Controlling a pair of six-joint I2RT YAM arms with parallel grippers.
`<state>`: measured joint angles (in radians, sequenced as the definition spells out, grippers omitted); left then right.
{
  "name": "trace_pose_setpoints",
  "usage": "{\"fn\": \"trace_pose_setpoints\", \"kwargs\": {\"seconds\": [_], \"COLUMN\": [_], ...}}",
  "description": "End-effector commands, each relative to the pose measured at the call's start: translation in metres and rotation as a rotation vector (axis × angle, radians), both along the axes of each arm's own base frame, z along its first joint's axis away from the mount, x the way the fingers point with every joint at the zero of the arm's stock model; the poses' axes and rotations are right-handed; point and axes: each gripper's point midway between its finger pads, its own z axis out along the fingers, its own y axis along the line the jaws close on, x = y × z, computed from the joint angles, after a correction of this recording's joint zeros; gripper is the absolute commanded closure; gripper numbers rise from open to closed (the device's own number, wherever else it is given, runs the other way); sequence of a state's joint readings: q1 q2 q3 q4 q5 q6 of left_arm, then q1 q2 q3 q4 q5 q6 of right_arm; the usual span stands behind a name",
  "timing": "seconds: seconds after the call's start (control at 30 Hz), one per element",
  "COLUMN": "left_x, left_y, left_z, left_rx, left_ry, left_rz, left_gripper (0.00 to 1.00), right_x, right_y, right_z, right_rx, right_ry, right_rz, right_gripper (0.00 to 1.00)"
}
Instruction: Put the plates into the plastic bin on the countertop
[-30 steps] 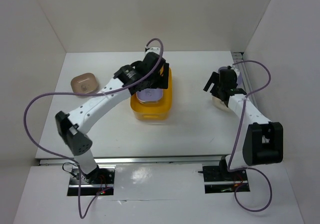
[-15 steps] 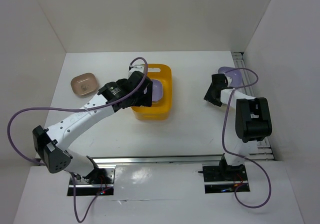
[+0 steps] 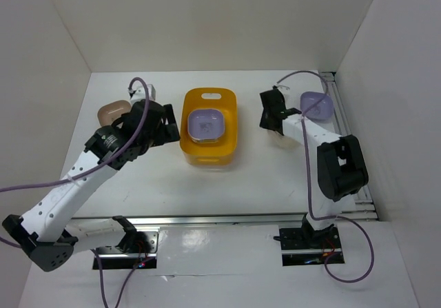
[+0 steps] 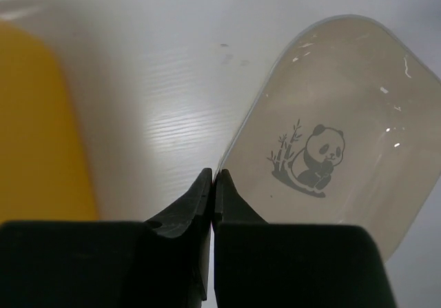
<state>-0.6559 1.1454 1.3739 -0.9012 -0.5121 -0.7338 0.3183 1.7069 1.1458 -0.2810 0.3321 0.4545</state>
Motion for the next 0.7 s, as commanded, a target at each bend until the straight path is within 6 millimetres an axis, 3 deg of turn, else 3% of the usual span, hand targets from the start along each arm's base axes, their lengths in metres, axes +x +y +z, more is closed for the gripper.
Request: {"fn": "trace_pose_setpoints", "kwargs": {"seconds": [0.0, 0.13, 0.2, 0.23, 0.3, 0.33, 0.43, 0.47, 0.67], "left_x": [0.0, -0.006, -0.008, -0.008, -0.01, -0.012, -0.015, -0.017, -0.029], "left_y": [0.012, 0.027, 0.033, 0.04, 0.044, 0.05, 0.057, 0.058, 0.078], "left_z": [0.009, 0.003, -0.004, 0.0, -0.002, -0.006, -0.007, -0.008, 0.009], "left_rx": [-0.027, 0.007, 0.015, 0.007, 0.015, 0.022, 0.015, 0.02, 0.022], "left_ry": [-0.028, -0.017, -0.005, -0.018, -0.018, -0.007, -0.005, 0.003, -0.035], "left_rz": [0.014, 0.045, 0.058, 0.08, 0.084, 0.097, 0.115, 0.115, 0.159], "left_gripper": [0.01, 0.01, 0.01, 0.01, 0.01, 0.01, 0.01, 0.01, 0.01], "right_x": [0.015, 0.016, 0.009, 0.011, 0.007, 0.005, 0.005, -0.003, -0.01], "right_y": [0.025, 0.059, 0.089, 0.105, 0.147, 0.18, 0.224, 0.244, 0.29], "right_z": [0.103, 0.165, 0.178, 0.199, 0.192, 0.189, 0.173, 0.168, 0.127], "right_rx": [-0.029, -0.114, -0.131, -0.113, -0.132, -0.106, -0.115, -0.117, -0.163], "right_ry": [-0.171, -0.258, -0.264, -0.301, -0.284, -0.277, -0.242, -0.232, -0.172], "right_rz": [0.031, 0.12, 0.207, 0.243, 0.391, 0.514, 0.632, 0.67, 0.717], "right_gripper": [1.0, 1.0, 1.0, 1.0, 1.0, 1.0, 1.0, 1.0, 1.0]}}
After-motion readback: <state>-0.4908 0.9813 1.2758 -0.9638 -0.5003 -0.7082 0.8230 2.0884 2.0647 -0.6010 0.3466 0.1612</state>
